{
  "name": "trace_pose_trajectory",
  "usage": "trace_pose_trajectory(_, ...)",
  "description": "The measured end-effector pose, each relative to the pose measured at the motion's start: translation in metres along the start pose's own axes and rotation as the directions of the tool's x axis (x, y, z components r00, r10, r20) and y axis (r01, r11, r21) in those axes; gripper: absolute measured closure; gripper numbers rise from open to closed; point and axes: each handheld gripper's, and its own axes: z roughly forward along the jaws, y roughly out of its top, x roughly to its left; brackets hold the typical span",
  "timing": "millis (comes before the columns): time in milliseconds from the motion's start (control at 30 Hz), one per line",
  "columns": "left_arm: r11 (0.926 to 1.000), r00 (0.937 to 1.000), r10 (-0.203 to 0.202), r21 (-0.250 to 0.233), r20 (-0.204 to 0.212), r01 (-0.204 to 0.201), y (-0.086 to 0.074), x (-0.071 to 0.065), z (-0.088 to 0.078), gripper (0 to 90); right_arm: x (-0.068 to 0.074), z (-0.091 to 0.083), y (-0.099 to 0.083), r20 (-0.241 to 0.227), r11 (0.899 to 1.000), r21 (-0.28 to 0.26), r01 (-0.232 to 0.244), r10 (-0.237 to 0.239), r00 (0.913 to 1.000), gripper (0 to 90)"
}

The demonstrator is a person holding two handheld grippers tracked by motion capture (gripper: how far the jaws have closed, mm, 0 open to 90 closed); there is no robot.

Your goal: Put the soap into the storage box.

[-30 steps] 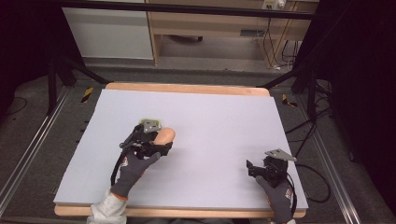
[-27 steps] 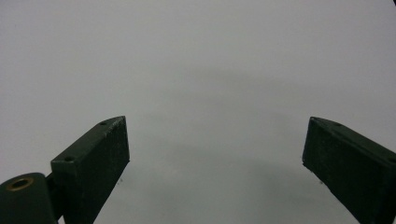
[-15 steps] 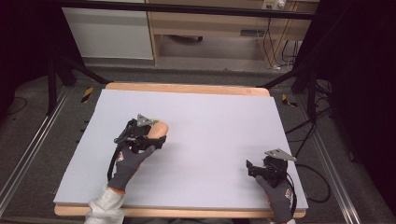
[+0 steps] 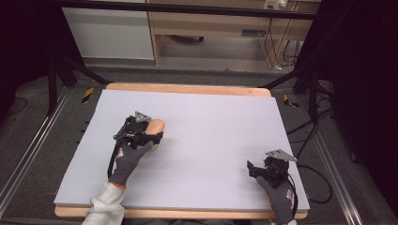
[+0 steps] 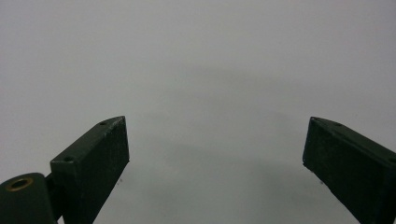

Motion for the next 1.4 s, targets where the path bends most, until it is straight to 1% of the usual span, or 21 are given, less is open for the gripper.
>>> trace_pose_trajectory(100, 0.9999, 1.0000, 0.006, 0.010, -0.004, -0.006, 0.001, 0.001, 0.004, 31.6, 0.000, 0.000, 0.000, 0.001, 1.000, 0.000, 0.000, 0.000, 1.0000, 7.4)
trace_pose_trajectory(167, 1.0000, 0.9999, 0.004, 0.007, -0.010, -0.004, 0.002, 0.002, 0.007, 31.6, 0.000, 0.000, 0.000, 0.000, 1.000, 0.000, 0.000, 0.000, 1.0000, 7.4)
trace_pose_trajectory(233, 0.9998, 0.9999, 0.010, 0.018, -0.014, -0.010, 0.002, 0.005, 0.008, 31.6, 0.000, 0.000, 0.000, 0.000, 1.000, 0.000, -0.002, 0.002, 1.0000, 7.4)
trace_pose_trajectory(267, 0.9999, 0.9999, 0.001, 0.013, -0.016, 0.000, 0.002, 0.006, 0.009, 31.6, 0.000, 0.000, 0.000, -0.001, 1.000, -0.001, -0.003, 0.003, 1.0000, 7.4)
trace_pose_trajectory(433, 0.9996, 0.9994, -0.022, 0.017, -0.026, 0.022, 0.000, 0.014, 0.012, 31.6, 0.000, 0.000, 0.000, -0.002, 1.000, 0.000, -0.004, 0.004, 1.0000, 7.3)
trace_pose_trajectory(600, 0.9991, 0.9986, -0.033, 0.025, -0.041, 0.034, -0.002, 0.021, 0.017, 31.6, 0.000, 0.000, 0.000, -0.001, 1.000, 0.001, -0.005, 0.005, 1.0000, 7.3)
trace_pose_trajectory(700, 0.9988, 0.9983, -0.039, 0.028, -0.044, 0.041, -0.003, 0.024, 0.020, 31.6, 0.000, 0.000, 0.000, -0.002, 1.000, 0.002, -0.010, 0.010, 0.9999, 7.2)
trace_pose_trajectory(933, 0.9978, 0.9979, -0.037, 0.053, -0.053, 0.040, -0.006, 0.026, 0.028, 31.6, 0.000, 0.001, 0.000, 0.000, 1.000, 0.004, -0.014, 0.014, 0.9999, 7.2)
trace_pose_trajectory(1100, 0.9973, 0.9974, -0.043, 0.058, -0.058, 0.046, -0.008, 0.028, 0.031, 31.6, 0.000, 0.001, 0.000, 0.000, 1.000, 0.002, -0.010, 0.010, 1.0000, 7.2)
trace_pose_trajectory(1267, 0.9962, 0.9973, -0.040, 0.075, -0.062, 0.045, -0.011, 0.029, 0.036, 31.6, 0.000, 0.001, 0.000, 0.000, 1.000, 0.003, -0.011, 0.011, 0.9999, 7.2)
trace_pose_trajectory(1400, 0.9960, 0.9972, -0.042, 0.076, -0.062, 0.047, -0.012, 0.030, 0.037, 31.6, -0.001, 0.001, 0.000, -0.001, 1.000, 0.003, -0.011, 0.011, 0.9999, 7.1)
